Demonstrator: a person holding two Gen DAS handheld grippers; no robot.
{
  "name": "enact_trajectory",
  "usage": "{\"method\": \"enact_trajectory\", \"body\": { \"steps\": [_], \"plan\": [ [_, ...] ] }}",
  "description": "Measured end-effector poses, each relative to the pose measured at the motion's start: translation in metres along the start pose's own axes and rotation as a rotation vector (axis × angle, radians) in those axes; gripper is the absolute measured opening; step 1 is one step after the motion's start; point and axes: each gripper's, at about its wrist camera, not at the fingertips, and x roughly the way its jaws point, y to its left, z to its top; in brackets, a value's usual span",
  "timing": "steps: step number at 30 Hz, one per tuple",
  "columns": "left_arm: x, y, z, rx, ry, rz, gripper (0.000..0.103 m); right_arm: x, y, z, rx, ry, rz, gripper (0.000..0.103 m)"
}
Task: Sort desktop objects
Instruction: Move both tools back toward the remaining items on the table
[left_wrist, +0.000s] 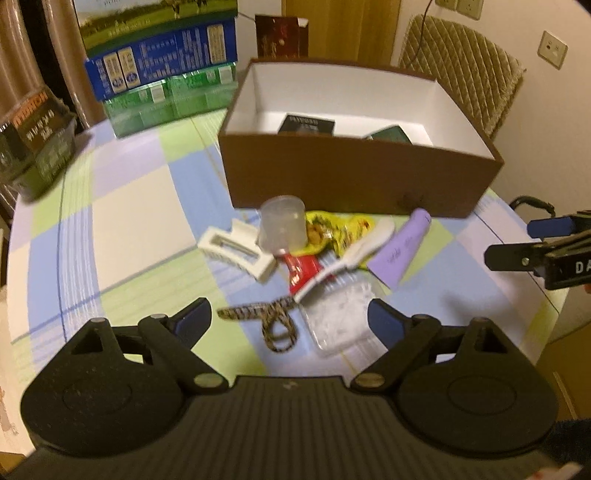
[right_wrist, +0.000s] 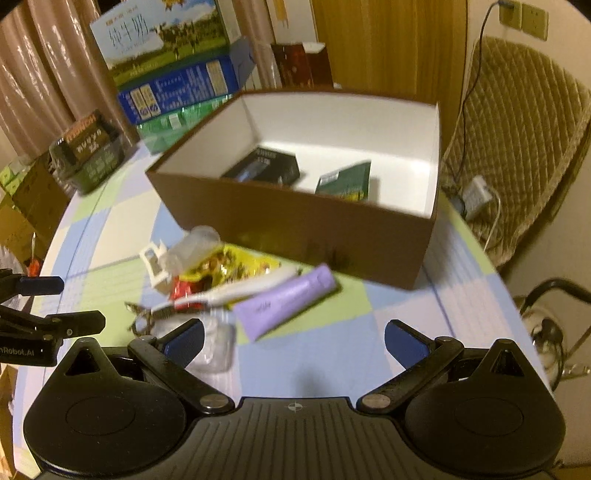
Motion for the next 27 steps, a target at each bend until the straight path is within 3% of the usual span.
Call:
{"method": "enact_trajectory", "body": {
  "steps": [16,27],
  "plan": [
    [0.028,-0.021,-0.027,0.011,0.047,-0.066,0.085,0.023,-0.023,-0.024,0.056,0.097,-0.059,0.101],
    [0.071,-0.041,-0.025,-0.089,0.106,-0.037,0.092,0.04,-0.051,-0.03,0.094,0.144,-0.078,0.101]
  ]
}}
